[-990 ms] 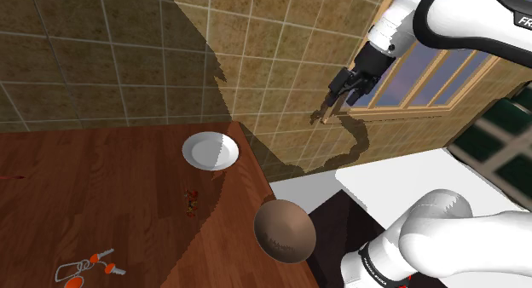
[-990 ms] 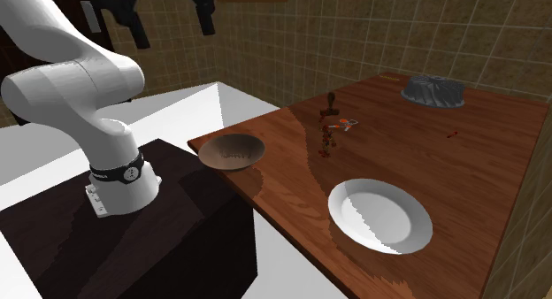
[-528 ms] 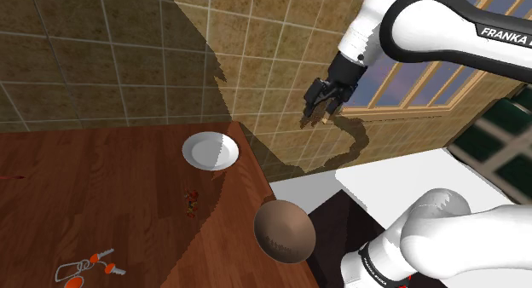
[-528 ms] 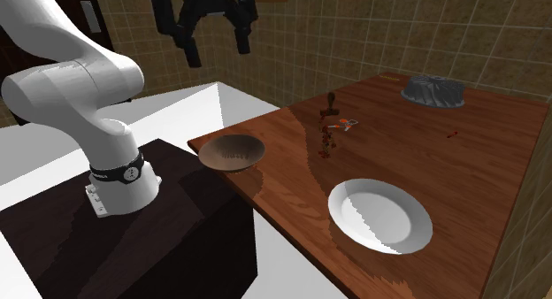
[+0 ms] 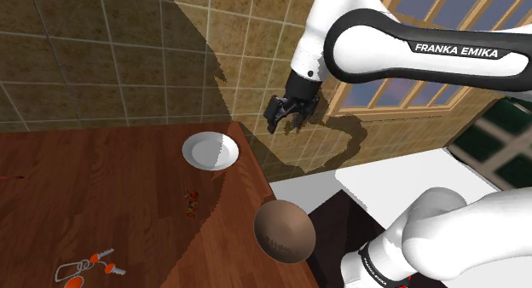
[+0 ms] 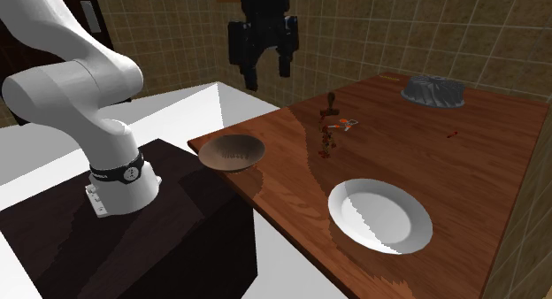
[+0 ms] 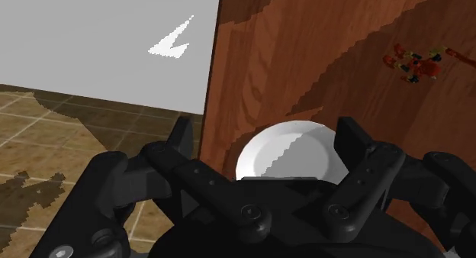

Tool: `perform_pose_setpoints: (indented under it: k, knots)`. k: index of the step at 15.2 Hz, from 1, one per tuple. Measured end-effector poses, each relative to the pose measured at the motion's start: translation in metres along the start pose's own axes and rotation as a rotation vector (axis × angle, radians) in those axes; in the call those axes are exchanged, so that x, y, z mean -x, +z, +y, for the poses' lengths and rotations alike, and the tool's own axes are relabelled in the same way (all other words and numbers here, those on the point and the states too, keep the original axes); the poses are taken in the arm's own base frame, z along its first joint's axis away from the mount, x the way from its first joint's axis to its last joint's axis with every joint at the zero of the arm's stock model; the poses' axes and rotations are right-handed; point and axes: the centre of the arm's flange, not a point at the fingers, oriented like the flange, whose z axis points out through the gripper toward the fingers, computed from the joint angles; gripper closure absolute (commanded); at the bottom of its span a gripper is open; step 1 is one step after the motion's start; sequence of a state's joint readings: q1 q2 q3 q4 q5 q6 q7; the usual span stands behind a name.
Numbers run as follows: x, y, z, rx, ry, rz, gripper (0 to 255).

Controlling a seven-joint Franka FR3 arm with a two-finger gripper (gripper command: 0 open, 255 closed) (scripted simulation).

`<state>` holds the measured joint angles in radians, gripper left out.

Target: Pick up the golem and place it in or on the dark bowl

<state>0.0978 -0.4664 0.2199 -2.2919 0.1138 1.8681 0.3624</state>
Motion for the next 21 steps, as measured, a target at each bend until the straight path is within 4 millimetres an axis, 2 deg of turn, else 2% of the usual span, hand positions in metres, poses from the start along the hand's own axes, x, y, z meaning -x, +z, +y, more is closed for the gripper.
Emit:
perform_pose_setpoints:
  k: [9, 21]
  knots:
    - [-0.025, 0.072, -0.105, 0.033, -0.034, -0.074, 0]
    - [-0.043, 0.171, -0.240, 0.076, -0.079, -0.174, 0]
